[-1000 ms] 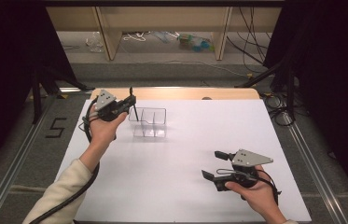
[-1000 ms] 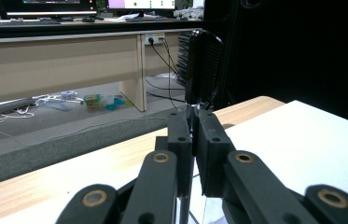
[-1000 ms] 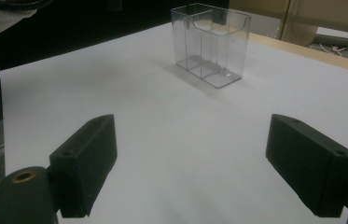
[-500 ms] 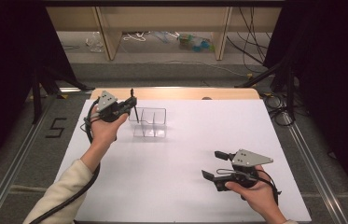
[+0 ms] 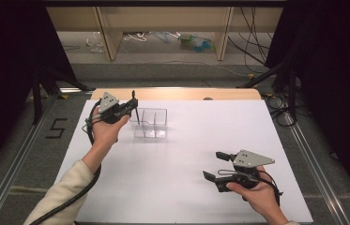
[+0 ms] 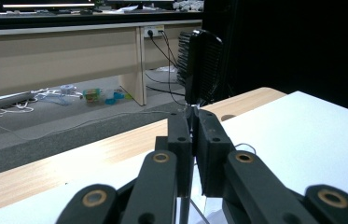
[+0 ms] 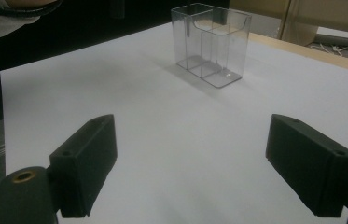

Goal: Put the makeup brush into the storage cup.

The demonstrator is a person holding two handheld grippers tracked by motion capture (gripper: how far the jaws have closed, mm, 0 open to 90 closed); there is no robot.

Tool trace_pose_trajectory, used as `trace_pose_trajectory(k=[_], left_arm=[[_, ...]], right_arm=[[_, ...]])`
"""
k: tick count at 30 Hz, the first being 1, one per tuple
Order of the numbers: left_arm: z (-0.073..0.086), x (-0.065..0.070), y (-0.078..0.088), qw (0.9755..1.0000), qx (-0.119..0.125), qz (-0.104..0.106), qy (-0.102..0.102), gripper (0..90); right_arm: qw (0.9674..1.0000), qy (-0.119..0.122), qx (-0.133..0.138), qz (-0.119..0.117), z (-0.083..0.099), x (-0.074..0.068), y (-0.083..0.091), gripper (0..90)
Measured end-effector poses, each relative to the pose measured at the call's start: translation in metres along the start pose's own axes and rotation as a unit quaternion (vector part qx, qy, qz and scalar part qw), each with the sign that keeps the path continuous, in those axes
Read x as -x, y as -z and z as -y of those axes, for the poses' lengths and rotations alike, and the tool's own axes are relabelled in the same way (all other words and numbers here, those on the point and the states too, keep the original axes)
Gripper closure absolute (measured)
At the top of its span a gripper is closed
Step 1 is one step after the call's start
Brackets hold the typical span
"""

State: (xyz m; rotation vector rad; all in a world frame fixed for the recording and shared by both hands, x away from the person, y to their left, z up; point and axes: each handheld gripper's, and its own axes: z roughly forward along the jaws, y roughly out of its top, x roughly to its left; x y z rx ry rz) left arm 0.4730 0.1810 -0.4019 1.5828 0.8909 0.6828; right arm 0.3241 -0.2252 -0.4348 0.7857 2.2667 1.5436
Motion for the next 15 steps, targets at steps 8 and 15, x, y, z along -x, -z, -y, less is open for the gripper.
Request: trace_pose_trajectory(k=[8,15], left_arm=[[0.0031,-0.0003,-0.0013,1.0000,-0.004,-0.001,-0.001,84.9],[0.0059,-0.0002,-0.0029,1.0000,-0.006,0.000,-0.001,84.9]], right_arm=[[1.0000,0.000,0.000,-0.001,0.0000,0.0000,0.0000,17.5],[1.0000,0.000,0.000,-0.001,0.0000,0.0000,0.0000,17.5]])
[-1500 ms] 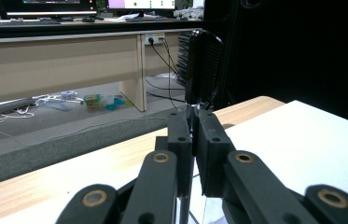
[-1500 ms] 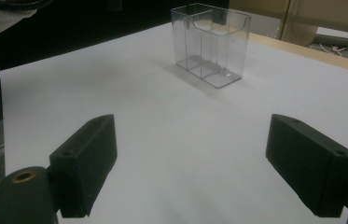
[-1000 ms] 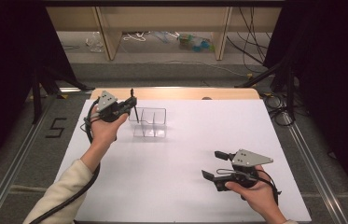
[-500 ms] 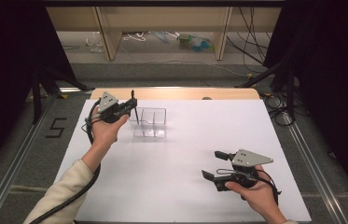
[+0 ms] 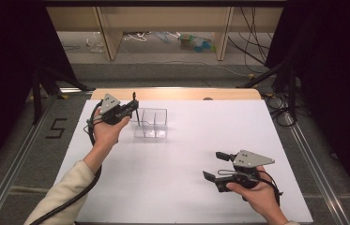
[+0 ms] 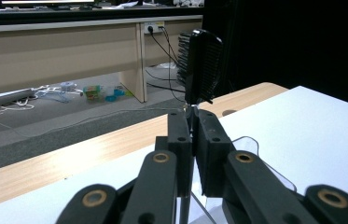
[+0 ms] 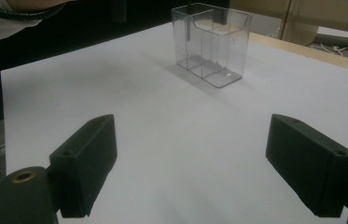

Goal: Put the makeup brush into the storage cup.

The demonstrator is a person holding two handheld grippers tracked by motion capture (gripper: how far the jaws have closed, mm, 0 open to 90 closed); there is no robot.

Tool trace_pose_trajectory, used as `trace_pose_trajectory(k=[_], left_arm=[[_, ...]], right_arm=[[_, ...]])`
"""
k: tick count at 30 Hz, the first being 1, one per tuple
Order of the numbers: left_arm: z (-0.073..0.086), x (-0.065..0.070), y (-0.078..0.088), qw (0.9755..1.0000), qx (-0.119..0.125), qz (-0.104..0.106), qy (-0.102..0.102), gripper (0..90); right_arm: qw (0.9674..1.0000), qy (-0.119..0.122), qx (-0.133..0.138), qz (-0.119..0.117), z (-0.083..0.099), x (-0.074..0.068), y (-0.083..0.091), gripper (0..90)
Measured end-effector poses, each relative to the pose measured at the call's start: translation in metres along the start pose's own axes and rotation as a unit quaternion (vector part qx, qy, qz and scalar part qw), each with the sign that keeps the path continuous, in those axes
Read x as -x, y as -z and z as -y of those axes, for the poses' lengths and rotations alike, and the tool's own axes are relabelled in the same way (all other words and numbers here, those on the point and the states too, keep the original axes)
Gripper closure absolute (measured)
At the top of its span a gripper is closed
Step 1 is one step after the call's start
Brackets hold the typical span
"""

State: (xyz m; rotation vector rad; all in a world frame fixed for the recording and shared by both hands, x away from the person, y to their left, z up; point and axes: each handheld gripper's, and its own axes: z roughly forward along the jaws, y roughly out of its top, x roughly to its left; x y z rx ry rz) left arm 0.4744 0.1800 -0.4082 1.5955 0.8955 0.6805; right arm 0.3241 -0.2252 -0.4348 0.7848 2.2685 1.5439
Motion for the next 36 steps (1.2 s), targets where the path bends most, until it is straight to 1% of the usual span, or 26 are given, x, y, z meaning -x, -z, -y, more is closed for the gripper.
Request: trace_pose_trajectory(k=[3,4,10,11,12,13,15,16,17,20,22,23,24,25,26,27,30,32,34,36], left_arm=[[0.001,0.000,0.000,1.0000,-0.002,-0.001,0.000,84.9],[0.001,0.000,0.000,1.0000,-0.002,-0.003,-0.003,84.9],[0.001,0.001,0.000,1.0000,-0.003,-0.002,0.000,84.8],[0.001,0.000,0.000,1.0000,-0.004,-0.002,-0.004,84.8],[0.002,0.000,-0.001,1.0000,-0.004,-0.002,-0.003,84.8],[0.003,0.001,-0.001,1.0000,-0.004,-0.001,0.002,84.8],[0.003,0.000,-0.002,1.0000,-0.006,0.000,-0.002,84.8],[0.004,0.000,-0.002,1.0000,-0.006,-0.001,0.000,84.8],[0.004,0.000,-0.002,1.0000,-0.007,-0.002,-0.004,84.8],[0.005,-0.001,-0.002,1.0000,-0.007,-0.003,0.001,84.9],[0.006,-0.001,-0.002,0.9999,-0.010,-0.004,-0.002,84.8],[0.007,-0.001,-0.003,0.9999,-0.010,-0.005,0.002,84.8],[0.007,-0.003,-0.004,0.9999,-0.004,-0.001,-0.015,84.8],[0.007,-0.003,-0.004,0.9999,-0.006,0.002,-0.010,84.8],[0.007,-0.004,-0.004,0.9998,-0.004,0.001,-0.018,84.8],[0.008,-0.003,-0.004,0.9999,-0.006,-0.003,-0.013,84.8],[0.008,-0.004,-0.005,0.9999,-0.005,-0.002,-0.016,84.8],[0.008,-0.005,-0.005,0.9996,-0.006,0.000,-0.026,84.8],[0.010,-0.005,-0.006,0.9997,-0.007,0.000,-0.023,84.8],[0.011,-0.003,-0.006,0.9998,-0.008,0.000,-0.016,84.8]], right_arm=[[1.0000,0.000,0.000,0.000,0.000,0.000,0.000,17.5],[1.0000,0.000,0.000,0.000,0.000,0.000,0.000,17.5],[1.0000,0.001,0.000,0.000,0.000,0.000,0.000,17.5],[1.0000,0.000,0.000,0.000,0.000,0.000,0.000,17.5],[1.0000,0.000,0.000,0.000,0.000,0.000,0.000,17.5],[1.0000,0.000,0.000,0.000,0.000,0.000,0.000,17.5],[1.0000,0.000,0.000,0.000,0.000,0.000,0.000,17.5],[1.0000,0.000,0.000,0.000,0.000,0.000,0.000,17.5],[1.0000,0.000,0.000,0.000,0.000,0.000,0.000,17.5],[1.0000,0.000,0.000,-0.001,0.000,0.000,0.000,17.5],[1.0000,0.000,0.000,-0.001,0.000,0.000,0.000,17.5],[1.0000,0.000,-0.001,0.000,0.000,0.000,0.000,17.5],[1.0000,-0.001,-0.001,0.000,0.000,0.000,0.000,17.5],[1.0000,0.000,-0.001,0.000,0.000,0.000,0.000,17.5],[1.0000,0.000,-0.001,-0.001,0.000,0.000,0.000,17.5],[1.0000,0.000,-0.001,0.000,0.000,0.000,0.000,17.5],[1.0000,0.000,-0.001,0.000,0.000,0.000,0.000,17.5],[1.0000,-0.001,-0.001,-0.002,0.000,0.000,0.000,17.6],[1.0000,0.000,-0.001,-0.002,0.000,0.000,0.000,17.5],[1.0000,0.000,-0.001,-0.002,0.000,0.000,0.000,17.5]])
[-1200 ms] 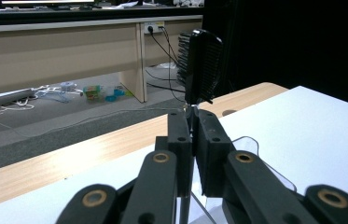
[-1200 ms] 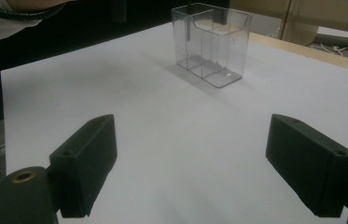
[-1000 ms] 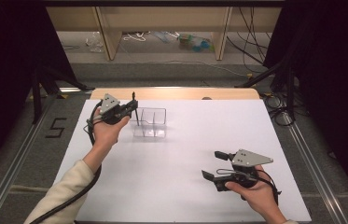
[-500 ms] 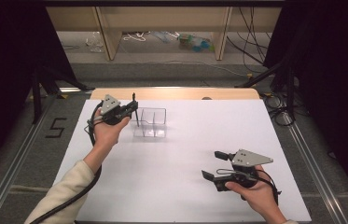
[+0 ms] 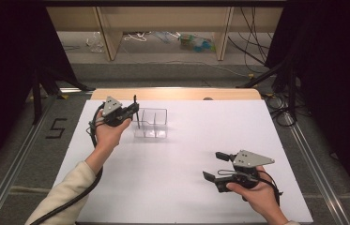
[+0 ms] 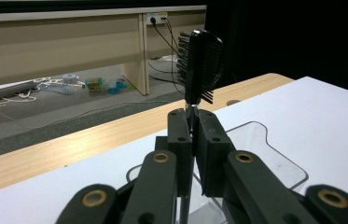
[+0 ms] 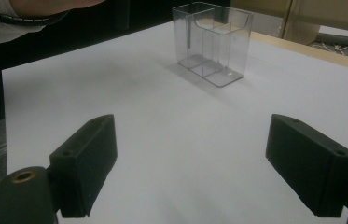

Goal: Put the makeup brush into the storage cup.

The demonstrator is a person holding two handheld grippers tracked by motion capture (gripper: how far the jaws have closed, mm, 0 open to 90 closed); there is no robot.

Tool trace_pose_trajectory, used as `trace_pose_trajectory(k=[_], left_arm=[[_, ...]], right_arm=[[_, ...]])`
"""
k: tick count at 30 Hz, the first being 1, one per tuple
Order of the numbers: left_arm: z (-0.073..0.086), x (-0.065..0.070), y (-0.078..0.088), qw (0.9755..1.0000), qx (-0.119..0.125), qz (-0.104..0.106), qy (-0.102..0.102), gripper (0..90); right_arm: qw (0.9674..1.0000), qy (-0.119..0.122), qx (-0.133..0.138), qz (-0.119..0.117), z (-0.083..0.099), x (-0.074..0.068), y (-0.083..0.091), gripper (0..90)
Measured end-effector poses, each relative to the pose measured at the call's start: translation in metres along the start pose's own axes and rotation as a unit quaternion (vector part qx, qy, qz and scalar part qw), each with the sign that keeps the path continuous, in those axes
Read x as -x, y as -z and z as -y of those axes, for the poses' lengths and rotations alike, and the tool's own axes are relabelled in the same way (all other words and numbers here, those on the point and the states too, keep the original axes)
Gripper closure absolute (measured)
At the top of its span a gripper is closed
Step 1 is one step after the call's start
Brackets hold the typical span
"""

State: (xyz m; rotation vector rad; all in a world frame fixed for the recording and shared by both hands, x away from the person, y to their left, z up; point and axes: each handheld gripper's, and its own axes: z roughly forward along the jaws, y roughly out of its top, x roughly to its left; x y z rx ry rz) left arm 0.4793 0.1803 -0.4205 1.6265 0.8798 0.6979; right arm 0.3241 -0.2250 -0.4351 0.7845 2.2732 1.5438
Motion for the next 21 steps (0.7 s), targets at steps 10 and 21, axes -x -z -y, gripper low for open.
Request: trace_pose_trajectory(k=[10,21], left_arm=[[0.0030,-0.0019,-0.0011,1.0000,-0.003,-0.001,-0.006,84.8],[0.0069,-0.0033,-0.0027,1.0000,-0.006,0.000,-0.001,84.9]], right_arm=[[1.0000,0.000,0.000,0.000,0.0001,0.0002,0.0000,17.5],[1.0000,0.000,0.000,-0.001,0.0003,0.0001,-0.0002,17.5]])
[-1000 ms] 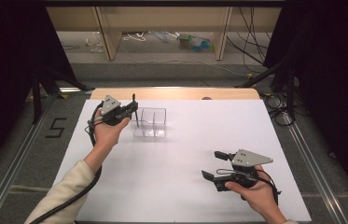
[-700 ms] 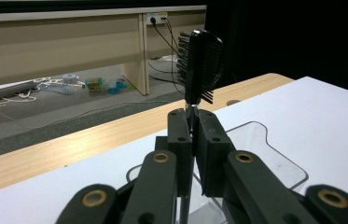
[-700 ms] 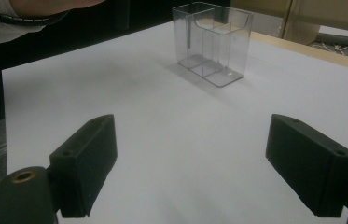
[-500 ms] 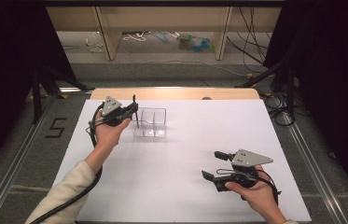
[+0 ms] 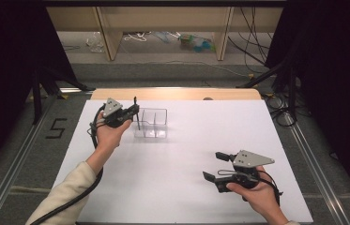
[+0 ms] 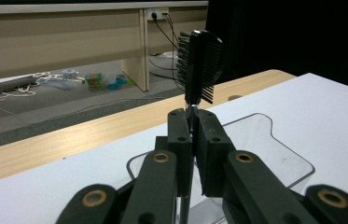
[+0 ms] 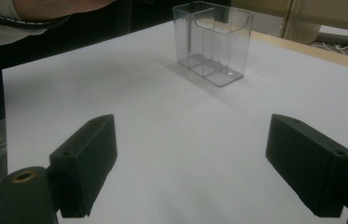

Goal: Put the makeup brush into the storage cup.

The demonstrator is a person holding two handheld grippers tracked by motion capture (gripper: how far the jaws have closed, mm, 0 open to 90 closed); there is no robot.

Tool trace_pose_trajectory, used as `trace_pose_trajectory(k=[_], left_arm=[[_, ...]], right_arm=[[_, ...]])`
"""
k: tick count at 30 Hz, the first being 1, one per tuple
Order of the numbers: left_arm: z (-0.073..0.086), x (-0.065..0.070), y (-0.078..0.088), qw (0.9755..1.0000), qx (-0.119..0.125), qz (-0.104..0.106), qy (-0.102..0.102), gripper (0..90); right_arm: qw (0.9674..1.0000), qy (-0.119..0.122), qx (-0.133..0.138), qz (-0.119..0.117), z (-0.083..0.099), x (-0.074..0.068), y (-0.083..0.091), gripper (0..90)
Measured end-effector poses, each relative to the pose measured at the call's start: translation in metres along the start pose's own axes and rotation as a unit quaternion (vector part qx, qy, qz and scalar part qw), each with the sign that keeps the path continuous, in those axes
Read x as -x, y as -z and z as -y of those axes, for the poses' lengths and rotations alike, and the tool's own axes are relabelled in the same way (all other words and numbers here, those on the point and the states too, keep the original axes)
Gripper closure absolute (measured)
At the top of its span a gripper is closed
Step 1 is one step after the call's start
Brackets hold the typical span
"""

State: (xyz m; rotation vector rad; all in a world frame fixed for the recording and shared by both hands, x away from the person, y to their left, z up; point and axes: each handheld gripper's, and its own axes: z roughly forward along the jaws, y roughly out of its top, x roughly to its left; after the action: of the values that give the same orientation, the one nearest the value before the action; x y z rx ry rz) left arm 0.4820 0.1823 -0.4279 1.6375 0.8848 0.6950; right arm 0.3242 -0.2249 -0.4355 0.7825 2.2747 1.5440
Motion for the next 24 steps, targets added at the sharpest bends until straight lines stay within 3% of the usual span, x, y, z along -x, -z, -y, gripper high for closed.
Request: trace_pose_trajectory(k=[8,11,24], left_arm=[[0.0023,-0.0012,-0.0011,1.0000,0.001,-0.001,0.008,84.8],[0.0023,-0.0025,-0.0014,1.0000,0.000,0.000,-0.003,84.8],[0.0034,-0.0029,-0.0018,1.0000,-0.002,0.000,0.005,84.6]], right_arm=[[1.0000,0.000,0.000,0.000,0.0000,0.0000,0.0000,17.5],[1.0000,0.000,0.000,0.000,0.0001,0.0001,-0.0001,17.5],[1.0000,0.000,-0.001,0.001,0.0000,0.0000,0.0001,17.5]])
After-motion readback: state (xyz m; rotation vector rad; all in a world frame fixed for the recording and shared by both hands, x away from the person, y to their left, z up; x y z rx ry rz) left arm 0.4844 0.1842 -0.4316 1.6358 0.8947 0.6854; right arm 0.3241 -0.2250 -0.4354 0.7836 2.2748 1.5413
